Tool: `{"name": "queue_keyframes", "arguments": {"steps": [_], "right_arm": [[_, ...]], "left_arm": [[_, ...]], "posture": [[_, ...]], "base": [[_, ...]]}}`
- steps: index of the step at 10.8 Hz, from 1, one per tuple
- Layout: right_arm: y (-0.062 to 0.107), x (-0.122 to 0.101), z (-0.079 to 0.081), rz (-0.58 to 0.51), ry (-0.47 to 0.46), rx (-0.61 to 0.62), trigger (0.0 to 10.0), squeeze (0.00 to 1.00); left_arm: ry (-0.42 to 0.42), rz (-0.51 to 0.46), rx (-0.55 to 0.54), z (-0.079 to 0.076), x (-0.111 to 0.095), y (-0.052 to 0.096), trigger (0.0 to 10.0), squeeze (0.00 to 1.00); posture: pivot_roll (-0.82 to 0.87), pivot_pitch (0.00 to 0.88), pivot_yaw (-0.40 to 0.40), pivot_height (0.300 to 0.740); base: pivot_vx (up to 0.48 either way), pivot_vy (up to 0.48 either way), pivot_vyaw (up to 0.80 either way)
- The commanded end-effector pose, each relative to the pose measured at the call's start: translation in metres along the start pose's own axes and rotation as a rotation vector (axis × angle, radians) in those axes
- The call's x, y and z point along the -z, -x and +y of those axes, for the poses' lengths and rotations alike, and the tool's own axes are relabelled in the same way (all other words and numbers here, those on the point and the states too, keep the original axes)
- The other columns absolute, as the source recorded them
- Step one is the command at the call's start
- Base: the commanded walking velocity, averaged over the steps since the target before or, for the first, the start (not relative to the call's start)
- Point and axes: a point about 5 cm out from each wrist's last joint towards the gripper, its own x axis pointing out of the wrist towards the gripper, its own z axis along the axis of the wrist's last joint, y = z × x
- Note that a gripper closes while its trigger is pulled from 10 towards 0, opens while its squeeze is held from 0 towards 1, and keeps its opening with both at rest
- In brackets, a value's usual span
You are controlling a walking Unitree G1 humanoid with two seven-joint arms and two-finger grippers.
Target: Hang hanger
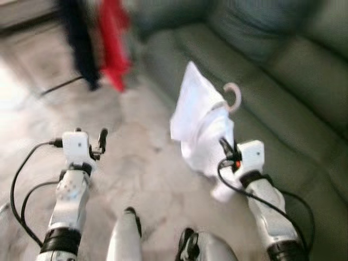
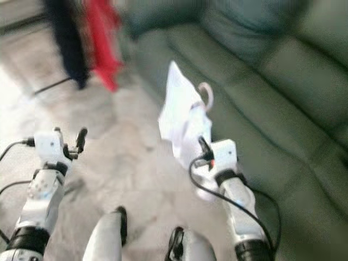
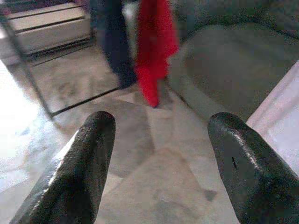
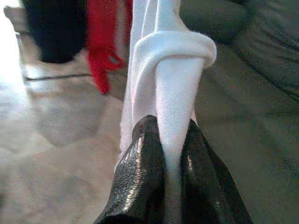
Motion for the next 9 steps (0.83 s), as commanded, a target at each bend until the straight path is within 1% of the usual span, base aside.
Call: {"name": "queue_keyframes", "arguments": {"steps": [1, 2, 3, 4, 5, 6, 7, 8, 9], "right_arm": [[-0.004, -0.016, 0.003, -0.082, -0.001, -0.036, 10.0, 0.0], [-0.006, -0.016, 0.006, -0.083, -0.003, -0.048, 10.0, 0.0], [-0.01, -0.016, 0.012, -0.087, -0.019, -0.069, 10.0, 0.0], [-0.01, -0.016, 0.016, -0.087, -0.021, -0.094, 10.0, 0.0], [-0.008, -0.013, 0.017, -0.078, -0.018, -0.105, 10.0, 0.0], [-0.007, -0.01, 0.016, -0.069, -0.012, -0.106, 10.0, 0.0], [-0.006, -0.006, 0.013, -0.06, -0.015, -0.095, 10.0, 0.0], [-0.003, -0.002, 0.007, -0.049, -0.014, -0.056, 10.0, 0.0], [0.002, 0.001, 0.0, -0.037, 0.006, -0.014, 10.0, 0.0]], "left_arm": [[0.001, -0.002, 0.013, -0.005, -0.002, -0.002, 10.0, 0.0], [-0.005, -0.009, 0.021, -0.008, -0.005, -0.004, 10.0, 0.0], [-0.003, -0.024, -0.001, -0.008, -0.007, -0.004, 10.0, 0.0], [0.0, -0.038, -0.051, -0.007, -0.008, 0.001, 10.0, 0.0], [-0.008, -0.027, -0.078, -0.006, -0.003, 0.008, 10.0, 0.0], [-0.012, -0.009, -0.082, -0.007, 0.002, 0.013, 10.0, 0.0], [-0.036, 0.007, -0.112, -0.007, 0.006, 0.017, 10.0, 0.0], [-0.088, 0.057, -0.158, -0.006, 0.013, 0.019, 10.0, 0.0], [-0.082, 0.066, -0.181, -0.006, 0.015, 0.019, 10.0, 0.0]], "posture": [[0.02, 0.148, -0.062, 0.74], [0.03, 0.146, -0.063, 0.74], [0.04, 0.135, -0.064, 0.74], [0.04, 0.126, -0.069, 0.74], [0.04, 0.116, -0.071, 0.74], [0.05, 0.101, -0.068, 0.74], [0.05, 0.089, -0.065, 0.74], [0.06, 0.063, -0.065, 0.74], [0.07, 0.052, -0.066, 0.74]], "base": [[0.356, 0.0, 0.67], [0.356, 0.0, 0.67], [0.356, 0.0, 0.67], [0.337, 0.0, 0.64], [0.296, 0.0, 0.64], [0.247, 0.0, 0.64], [0.0, 0.0, 0.64], [0.0, 0.0, 0.51], [0.0, 0.0, 0.0]]}}
